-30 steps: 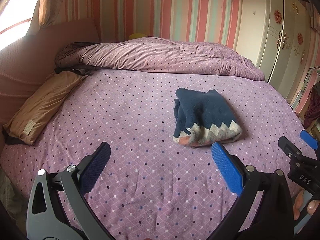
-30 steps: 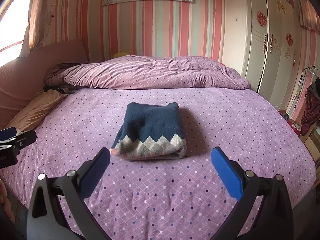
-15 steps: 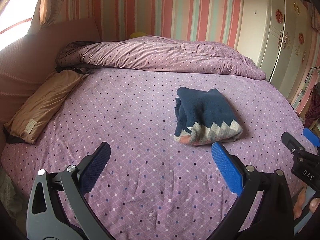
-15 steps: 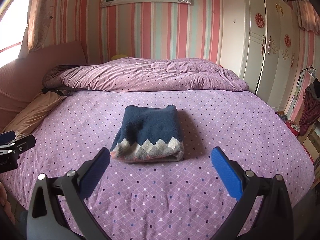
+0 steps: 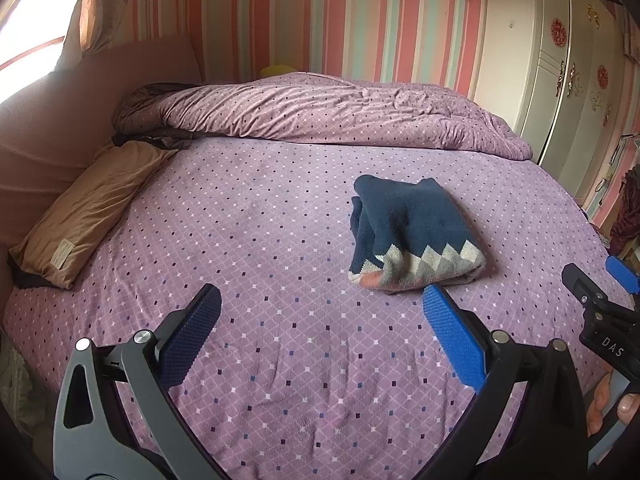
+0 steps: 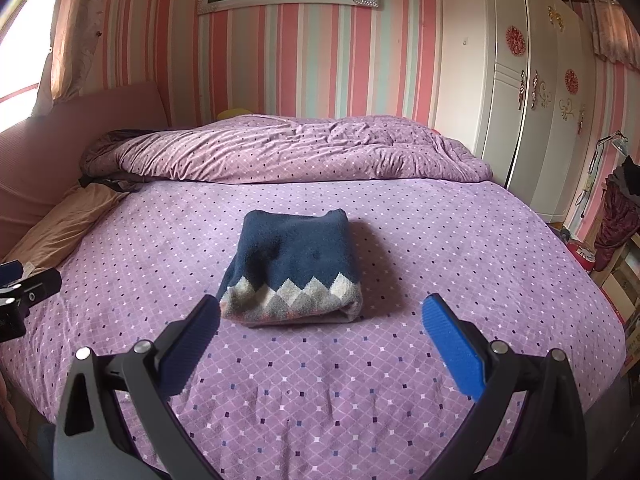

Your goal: Fold small clothes

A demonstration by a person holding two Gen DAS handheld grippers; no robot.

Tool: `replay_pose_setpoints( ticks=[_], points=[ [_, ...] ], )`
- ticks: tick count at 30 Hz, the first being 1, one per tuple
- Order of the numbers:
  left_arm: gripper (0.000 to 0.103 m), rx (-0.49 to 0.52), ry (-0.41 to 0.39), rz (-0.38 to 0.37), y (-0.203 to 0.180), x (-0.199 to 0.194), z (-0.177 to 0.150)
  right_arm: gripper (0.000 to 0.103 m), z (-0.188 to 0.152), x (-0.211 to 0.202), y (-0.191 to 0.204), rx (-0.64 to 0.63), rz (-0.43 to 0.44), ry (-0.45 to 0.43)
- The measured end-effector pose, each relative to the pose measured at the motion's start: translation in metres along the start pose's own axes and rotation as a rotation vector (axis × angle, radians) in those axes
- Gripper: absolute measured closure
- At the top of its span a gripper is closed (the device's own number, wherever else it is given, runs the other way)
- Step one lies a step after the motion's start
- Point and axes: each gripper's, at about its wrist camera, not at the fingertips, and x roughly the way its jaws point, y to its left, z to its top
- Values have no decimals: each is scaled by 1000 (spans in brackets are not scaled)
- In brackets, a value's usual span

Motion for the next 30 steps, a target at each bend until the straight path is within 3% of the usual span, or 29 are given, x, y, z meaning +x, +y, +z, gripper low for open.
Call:
replay_pose_setpoints(
  ticks=[30],
  points=[
    [3,21,-3,18,-5,-4,3,2,0,1,-2,-5,-14,-2]
  ],
)
